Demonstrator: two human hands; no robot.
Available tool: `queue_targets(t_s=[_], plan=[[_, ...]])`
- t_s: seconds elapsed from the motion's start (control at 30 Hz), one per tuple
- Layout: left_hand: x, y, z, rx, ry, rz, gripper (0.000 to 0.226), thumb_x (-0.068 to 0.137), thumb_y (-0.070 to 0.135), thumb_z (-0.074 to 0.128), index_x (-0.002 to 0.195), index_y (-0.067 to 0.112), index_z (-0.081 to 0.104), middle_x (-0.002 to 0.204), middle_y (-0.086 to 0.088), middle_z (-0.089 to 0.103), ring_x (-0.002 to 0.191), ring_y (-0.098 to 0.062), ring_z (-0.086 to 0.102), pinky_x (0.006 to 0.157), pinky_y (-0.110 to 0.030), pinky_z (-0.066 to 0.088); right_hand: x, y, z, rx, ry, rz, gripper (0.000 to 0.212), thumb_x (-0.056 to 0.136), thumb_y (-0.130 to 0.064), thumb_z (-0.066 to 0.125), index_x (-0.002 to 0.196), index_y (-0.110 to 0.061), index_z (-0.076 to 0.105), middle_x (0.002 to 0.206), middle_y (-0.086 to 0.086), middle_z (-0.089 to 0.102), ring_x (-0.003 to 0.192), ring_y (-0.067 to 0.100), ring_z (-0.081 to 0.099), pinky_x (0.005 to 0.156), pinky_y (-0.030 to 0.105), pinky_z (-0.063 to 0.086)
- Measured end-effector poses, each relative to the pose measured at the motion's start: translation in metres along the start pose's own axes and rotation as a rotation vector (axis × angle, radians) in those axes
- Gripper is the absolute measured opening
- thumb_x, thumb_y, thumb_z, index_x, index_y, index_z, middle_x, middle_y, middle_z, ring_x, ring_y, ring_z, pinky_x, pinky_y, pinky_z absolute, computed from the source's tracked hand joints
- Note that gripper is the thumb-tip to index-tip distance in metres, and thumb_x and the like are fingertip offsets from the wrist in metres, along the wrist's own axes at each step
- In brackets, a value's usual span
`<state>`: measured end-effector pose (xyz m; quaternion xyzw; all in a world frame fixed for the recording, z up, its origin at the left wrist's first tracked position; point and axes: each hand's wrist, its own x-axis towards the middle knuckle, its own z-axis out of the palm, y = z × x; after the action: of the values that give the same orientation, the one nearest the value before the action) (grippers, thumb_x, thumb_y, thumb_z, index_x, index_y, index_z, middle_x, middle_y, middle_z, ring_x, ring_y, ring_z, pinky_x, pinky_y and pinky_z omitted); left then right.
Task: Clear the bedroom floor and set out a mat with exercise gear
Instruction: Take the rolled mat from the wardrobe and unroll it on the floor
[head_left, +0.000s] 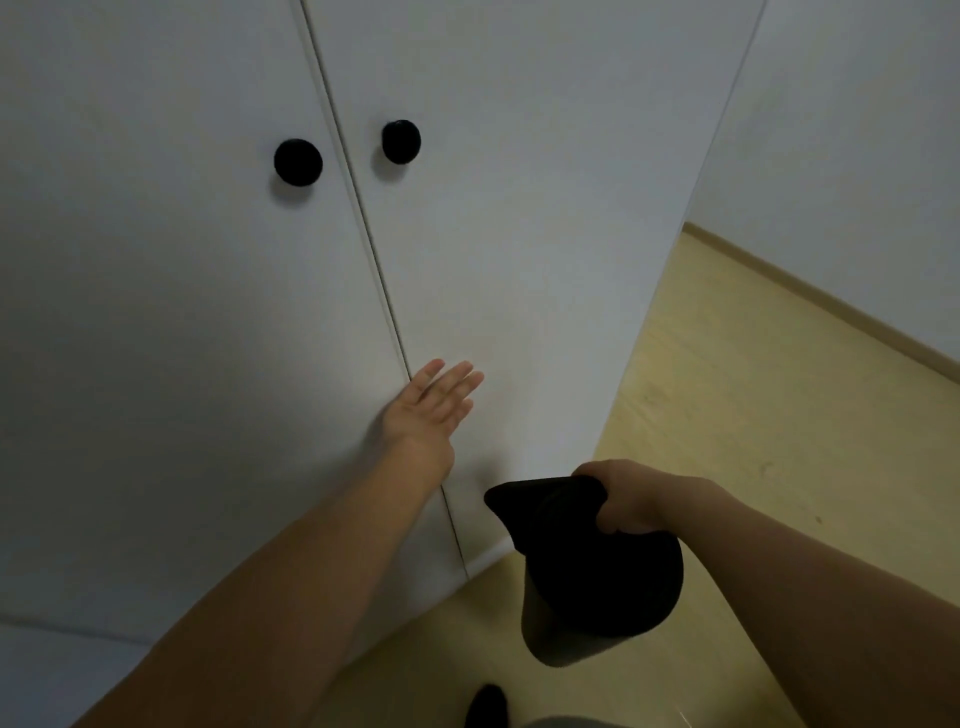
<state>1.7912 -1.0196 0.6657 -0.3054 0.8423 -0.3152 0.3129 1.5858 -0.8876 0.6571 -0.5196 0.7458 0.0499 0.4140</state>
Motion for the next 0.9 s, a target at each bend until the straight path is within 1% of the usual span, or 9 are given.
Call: queue_targets(t_s=[0.13,0.2,0.27,0.33,0.43,0.57,0.67,0.73,0.9], plan=[[0.002,0.001,0.007,-0.061,0.053,0.027,0.063,0.099,0.026,0.016,0.152,0.018,-0.016,0.150,-0.009,-0.041,0.137,-0.029,-0.040,0.099,-0.053,-0.034,0.012,-0.006,0.000,-0.004,-0.005,0.032,0.059,0.077,-0.010,0.058,0.133,-0.028,0.047,0.129,0.005,0.052,0.115,0.030,0.053,0.091,0.043,0.051],[0.002,0.010,0.004,-0.253,0.108,0.029,0.063,0.099,0.028,0.019,0.154,0.014,-0.008,0.154,-0.008,-0.036,0.139,-0.029,-0.038,0.097,-0.054,-0.037,0.014,-0.004,0.000,0.017,0.012,0.055,0.058,0.079,-0.010,0.058,0.133,-0.027,0.047,0.128,0.006,0.053,0.114,0.029,0.054,0.091,0.043,0.051],[0.006,0.020,-0.004,-0.532,0.167,0.072,0.065,0.100,0.043,0.021,0.155,0.013,0.004,0.161,-0.008,-0.019,0.145,-0.027,-0.028,0.103,-0.055,-0.034,0.014,0.004,0.001,0.074,0.038,0.088,0.056,0.081,-0.011,0.059,0.133,-0.026,0.047,0.128,0.006,0.053,0.114,0.028,0.054,0.091,0.040,0.051],[0.013,0.029,-0.018,-0.854,0.073,0.241,0.076,0.095,0.063,0.026,0.156,0.020,0.007,0.164,-0.001,-0.005,0.148,-0.023,-0.017,0.116,-0.051,-0.019,0.011,0.014,0.003,0.137,0.061,0.122,0.055,0.082,-0.012,0.059,0.133,-0.027,0.047,0.127,0.005,0.054,0.114,0.027,0.055,0.091,0.040,0.052],[0.024,0.050,-0.043,-1.185,-0.148,0.423,0.101,0.080,0.079,0.046,0.155,0.028,0.002,0.163,0.008,-0.002,0.149,-0.018,-0.012,0.121,-0.048,0.000,0.009,0.032,0.008,0.188,0.094,0.154,0.051,0.083,-0.017,0.060,0.132,-0.027,0.048,0.125,0.005,0.057,0.111,0.025,0.056,0.090,0.038,0.051],[0.049,0.092,-0.074,-1.177,-0.189,0.476,0.112,0.069,0.079,0.060,0.154,0.026,0.009,0.157,-0.005,0.026,0.143,-0.030,0.026,0.115,-0.050,0.026,0.007,0.065,0.008,0.260,0.133,0.191,0.052,0.082,-0.019,0.062,0.132,-0.027,0.047,0.124,0.004,0.057,0.110,0.025,0.057,0.089,0.038,0.052],[0.079,0.136,-0.106,-1.287,-0.354,0.512,0.099,0.062,0.072,0.068,0.142,0.024,0.034,0.136,-0.006,0.051,0.119,-0.027,0.054,0.099,-0.045,0.048,0.002,0.113,0.003,0.321,0.151,0.242,0.052,0.083,-0.017,0.061,0.133,-0.024,0.048,0.126,0.005,0.056,0.113,0.025,0.056,0.087,0.033,0.048],[0.092,0.155,-0.126,-1.281,-0.391,0.540,0.082,0.061,0.065,0.068,0.127,0.022,0.047,0.119,-0.003,0.059,0.104,-0.023,0.060,0.091,-0.042,0.053,0.002,0.139,0.000,0.373,0.171,0.263,0.048,0.083,-0.016,0.061,0.130,-0.023,0.051,0.125,0.004,0.057,0.112,0.024,0.056,0.087,0.033,0.048],[0.143,0.222,-0.215,-1.158,-0.389,0.638,0.065,0.070,0.052,0.068,0.119,0.016,0.047,0.108,-0.004,0.060,0.096,-0.023,0.061,0.084,-0.039,0.054,-0.014,0.242,-0.024,0.558,0.267,0.370,0.038,0.080,-0.016,0.062,0.118,-0.016,0.057,0.113,0.006,0.061,0.103,0.024,0.058,0.086,0.035,0.049]])
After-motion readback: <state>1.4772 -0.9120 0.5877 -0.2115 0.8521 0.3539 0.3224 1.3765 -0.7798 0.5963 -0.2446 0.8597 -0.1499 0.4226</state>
